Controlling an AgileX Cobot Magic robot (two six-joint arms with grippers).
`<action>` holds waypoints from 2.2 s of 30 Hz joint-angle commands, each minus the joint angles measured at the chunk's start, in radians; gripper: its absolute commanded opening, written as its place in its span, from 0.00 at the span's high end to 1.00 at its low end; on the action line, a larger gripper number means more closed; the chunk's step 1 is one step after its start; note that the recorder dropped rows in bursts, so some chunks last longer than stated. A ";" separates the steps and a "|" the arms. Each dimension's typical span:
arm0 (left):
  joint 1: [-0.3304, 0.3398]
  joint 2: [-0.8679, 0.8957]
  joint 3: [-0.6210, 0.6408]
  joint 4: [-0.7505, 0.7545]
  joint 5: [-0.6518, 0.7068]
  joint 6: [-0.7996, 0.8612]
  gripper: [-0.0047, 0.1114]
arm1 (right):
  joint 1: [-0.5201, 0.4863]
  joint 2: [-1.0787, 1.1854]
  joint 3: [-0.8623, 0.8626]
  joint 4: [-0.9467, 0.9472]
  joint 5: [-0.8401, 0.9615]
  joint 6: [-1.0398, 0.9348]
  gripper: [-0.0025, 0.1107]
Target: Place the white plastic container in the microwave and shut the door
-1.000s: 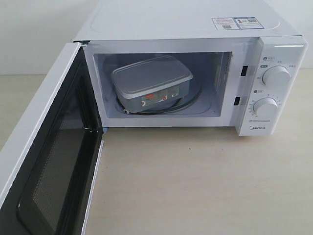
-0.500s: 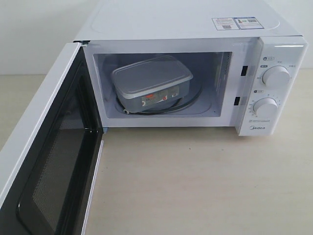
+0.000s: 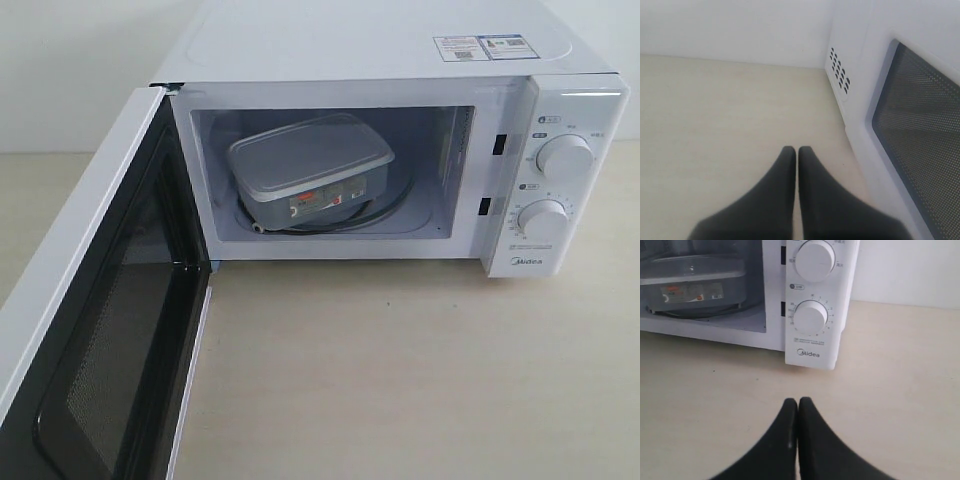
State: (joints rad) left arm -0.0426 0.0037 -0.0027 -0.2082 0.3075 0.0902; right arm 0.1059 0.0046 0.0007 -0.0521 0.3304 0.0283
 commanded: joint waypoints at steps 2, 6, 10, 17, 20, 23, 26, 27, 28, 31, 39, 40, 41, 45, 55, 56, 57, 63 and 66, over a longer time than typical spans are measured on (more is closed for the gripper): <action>0.003 -0.004 0.003 -0.011 -0.002 -0.009 0.92 | -0.068 -0.005 -0.001 -0.006 0.000 -0.006 0.98; 0.003 -0.004 0.003 -0.011 -0.002 -0.009 0.92 | -0.115 -0.005 -0.001 -0.006 0.000 -0.006 0.98; 0.003 -0.004 0.003 -0.011 -0.002 -0.009 0.92 | -0.126 -0.005 -0.001 -0.006 0.000 -0.006 0.98; 0.003 -0.004 0.003 -0.011 -0.002 -0.009 0.92 | -0.126 -0.005 -0.001 -0.006 0.000 -0.006 0.98; 0.003 -0.004 0.003 -0.011 -0.002 -0.009 0.92 | -0.126 -0.005 -0.001 -0.006 0.000 -0.006 0.98; 0.003 -0.004 0.003 -0.011 -0.002 -0.009 0.92 | -0.126 -0.005 -0.001 -0.006 0.000 -0.006 0.98; 0.003 -0.004 0.003 -0.011 -0.002 -0.009 0.92 | -0.126 -0.005 -0.001 -0.006 0.000 -0.006 0.98; 0.003 -0.004 0.003 -0.011 -0.002 -0.009 0.92 | -0.126 -0.005 -0.001 -0.006 0.000 -0.006 0.98; 0.003 -0.004 0.003 -0.011 -0.002 -0.009 0.92 | -0.126 -0.005 -0.001 -0.006 0.000 -0.006 0.98; 0.003 -0.004 0.003 -0.011 -0.002 -0.009 0.92 | -0.126 -0.005 -0.001 -0.006 0.000 -0.006 0.98; 0.003 -0.004 0.003 -0.011 -0.002 -0.009 0.92 | -0.126 -0.005 -0.001 -0.006 0.000 -0.006 0.98; 0.003 -0.004 0.003 -0.011 -0.002 -0.009 0.92 | -0.126 -0.005 -0.001 -0.006 0.000 -0.006 0.98; 0.003 -0.004 0.003 -0.011 -0.002 -0.009 0.92 | -0.126 -0.005 -0.001 -0.006 0.000 -0.006 0.98; 0.003 -0.004 0.003 -0.011 -0.002 -0.009 0.92 | -0.126 -0.005 -0.001 -0.006 -0.004 -0.006 0.98; 0.003 -0.004 0.003 -0.102 -0.263 -0.009 0.92 | -0.126 -0.005 -0.001 -0.006 -0.004 -0.006 0.98; 0.003 -0.004 -0.035 -0.110 -0.251 -0.009 0.92 | -0.126 -0.005 -0.001 -0.006 -0.004 -0.006 0.98; 0.003 -0.004 -0.064 -0.115 -0.236 -0.009 0.92 | -0.126 -0.005 -0.001 -0.006 -0.004 -0.006 0.98; 0.003 0.005 -0.433 -0.118 0.065 0.062 0.92 | -0.126 -0.005 -0.001 -0.006 -0.004 -0.006 0.98; 0.003 0.122 -0.645 -0.116 0.339 0.189 0.92 | -0.126 -0.005 -0.001 -0.006 -0.004 -0.006 0.98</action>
State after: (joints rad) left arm -0.0426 0.0623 -0.5557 -0.3182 0.4650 0.2022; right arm -0.0144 0.0046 0.0007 -0.0521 0.3324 0.0283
